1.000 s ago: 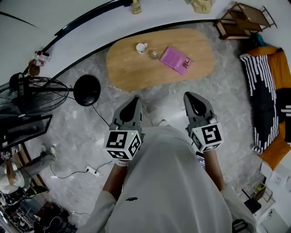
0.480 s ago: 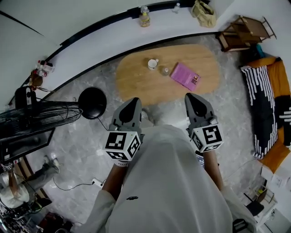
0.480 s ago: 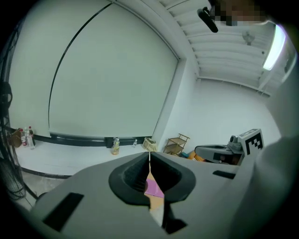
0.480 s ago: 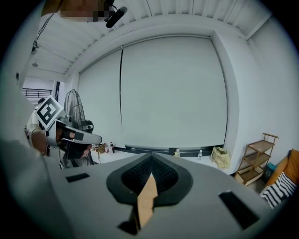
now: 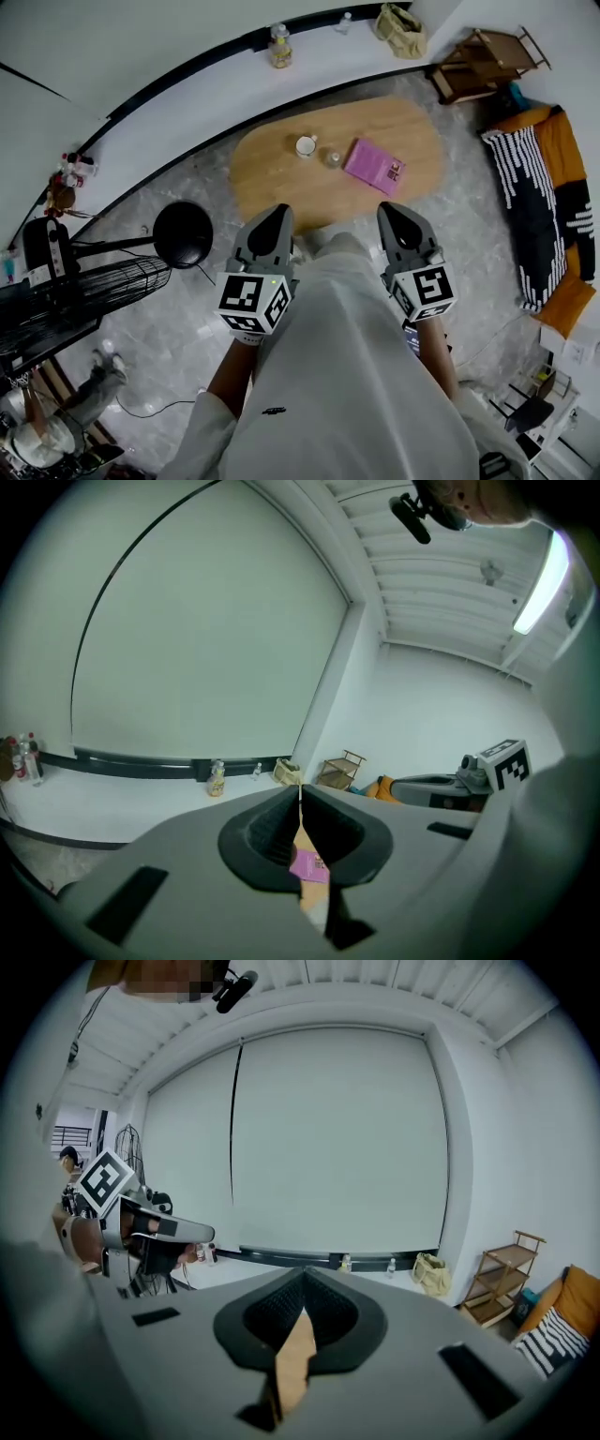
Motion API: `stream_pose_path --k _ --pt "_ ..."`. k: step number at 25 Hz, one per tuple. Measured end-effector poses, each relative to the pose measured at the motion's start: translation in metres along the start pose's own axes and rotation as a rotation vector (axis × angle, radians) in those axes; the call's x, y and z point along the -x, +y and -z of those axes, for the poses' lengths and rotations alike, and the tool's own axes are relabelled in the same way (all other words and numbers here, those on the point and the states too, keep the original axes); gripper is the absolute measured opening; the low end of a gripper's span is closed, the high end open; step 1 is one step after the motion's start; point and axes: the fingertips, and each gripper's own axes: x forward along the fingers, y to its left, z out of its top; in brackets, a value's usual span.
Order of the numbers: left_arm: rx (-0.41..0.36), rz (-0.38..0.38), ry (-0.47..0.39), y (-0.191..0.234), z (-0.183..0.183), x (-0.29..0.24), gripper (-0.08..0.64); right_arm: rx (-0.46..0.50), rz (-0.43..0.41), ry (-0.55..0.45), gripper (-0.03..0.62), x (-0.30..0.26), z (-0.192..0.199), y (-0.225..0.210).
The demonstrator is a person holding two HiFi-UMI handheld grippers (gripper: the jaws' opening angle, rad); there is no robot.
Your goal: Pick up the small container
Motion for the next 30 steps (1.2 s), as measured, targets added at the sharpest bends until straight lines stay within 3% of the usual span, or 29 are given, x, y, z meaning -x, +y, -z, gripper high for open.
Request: stream_pose_path --k 9,16,22,30 --pt "0.044 -0.049 0.051 0.010 0.007 -0.023 0.025 0.016 -0.086 0.080 0.008 -0.027 0.005 -0.007" --pt "0.049 -0.092 0.078 0.013 0.007 -0.050 0.025 0.040 -0.143 0.071 0.008 -0.052 -0.003 -0.025" --pt "0.040 -0.110 0.109 0.009 0.008 -0.077 0.025 0.049 -0.180 0.104 0.008 -0.076 0.011 -0.050" --pt "0.105 -0.150 0.209 0.020 0.033 -0.115 0.025 0.057 -0.216 0.144 0.008 -0.117 0.033 -0.079"
